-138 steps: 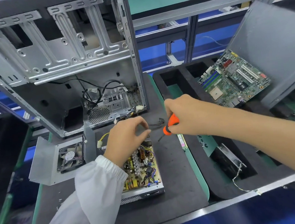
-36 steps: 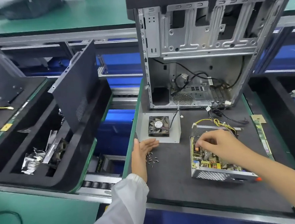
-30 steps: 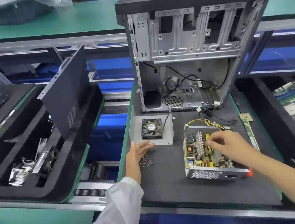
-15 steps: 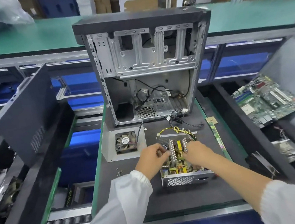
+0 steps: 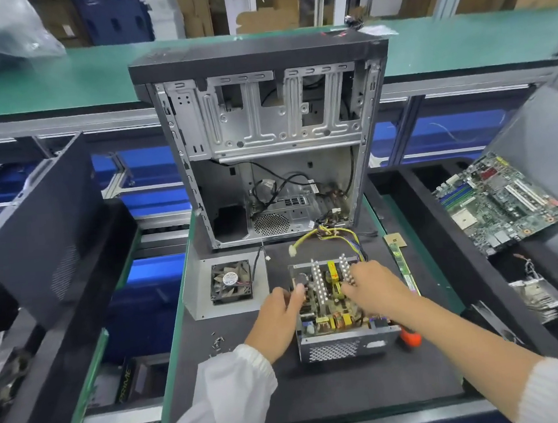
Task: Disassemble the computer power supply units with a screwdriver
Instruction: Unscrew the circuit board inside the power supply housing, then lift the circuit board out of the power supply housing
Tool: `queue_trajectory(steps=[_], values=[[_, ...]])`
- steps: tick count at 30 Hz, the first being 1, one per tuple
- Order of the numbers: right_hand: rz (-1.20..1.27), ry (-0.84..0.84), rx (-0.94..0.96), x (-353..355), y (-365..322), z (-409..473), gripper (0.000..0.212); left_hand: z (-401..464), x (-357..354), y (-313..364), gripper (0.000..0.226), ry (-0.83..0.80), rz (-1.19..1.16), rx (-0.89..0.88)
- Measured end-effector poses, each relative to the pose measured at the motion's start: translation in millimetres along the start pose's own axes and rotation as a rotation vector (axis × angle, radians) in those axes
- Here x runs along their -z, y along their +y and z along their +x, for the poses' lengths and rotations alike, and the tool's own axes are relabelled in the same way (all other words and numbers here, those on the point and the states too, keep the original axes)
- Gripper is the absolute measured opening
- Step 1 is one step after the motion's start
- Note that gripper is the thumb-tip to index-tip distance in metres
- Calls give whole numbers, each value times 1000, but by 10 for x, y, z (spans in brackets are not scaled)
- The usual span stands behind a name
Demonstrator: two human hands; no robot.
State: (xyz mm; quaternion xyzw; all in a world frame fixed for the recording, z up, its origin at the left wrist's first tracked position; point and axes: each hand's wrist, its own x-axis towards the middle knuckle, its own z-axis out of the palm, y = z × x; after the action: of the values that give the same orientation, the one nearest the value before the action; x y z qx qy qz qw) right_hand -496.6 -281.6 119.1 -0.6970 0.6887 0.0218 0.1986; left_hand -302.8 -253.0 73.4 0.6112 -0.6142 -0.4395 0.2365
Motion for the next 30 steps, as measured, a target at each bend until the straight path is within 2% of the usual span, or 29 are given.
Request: queue_trajectory(steps=[4,7,11,13,16,18,21,26,30], values=[[-41,7,55,204,-26,78,40,-53,33,-17,46,88,-126,16],[-84,-51,89,361,-15,138,40,-80,80,26,51,82,-103,8],[90,-140,95,491,34,154,45,-130,105,64,81,30,-82,-41],[218,-149,59,495,91,137,48,-136,83,67,91,-49,-178,-13],[457,-210,-7,447,191,64,33,-176,57,69,68,-185,-259,-1],[582,-209,-32,391,240,3,24,-179,31,8,47,-298,-92,-126],[653,-193,-10,318,282,-66,25,-187,-18,-88,24,-327,52,-263],[521,-227,44,305,466,-128,29,-157,10,-172,20,-350,70,-273],[533,-273,46,341,606,-112,29,-89,56,-220,16,-379,57,-268]])
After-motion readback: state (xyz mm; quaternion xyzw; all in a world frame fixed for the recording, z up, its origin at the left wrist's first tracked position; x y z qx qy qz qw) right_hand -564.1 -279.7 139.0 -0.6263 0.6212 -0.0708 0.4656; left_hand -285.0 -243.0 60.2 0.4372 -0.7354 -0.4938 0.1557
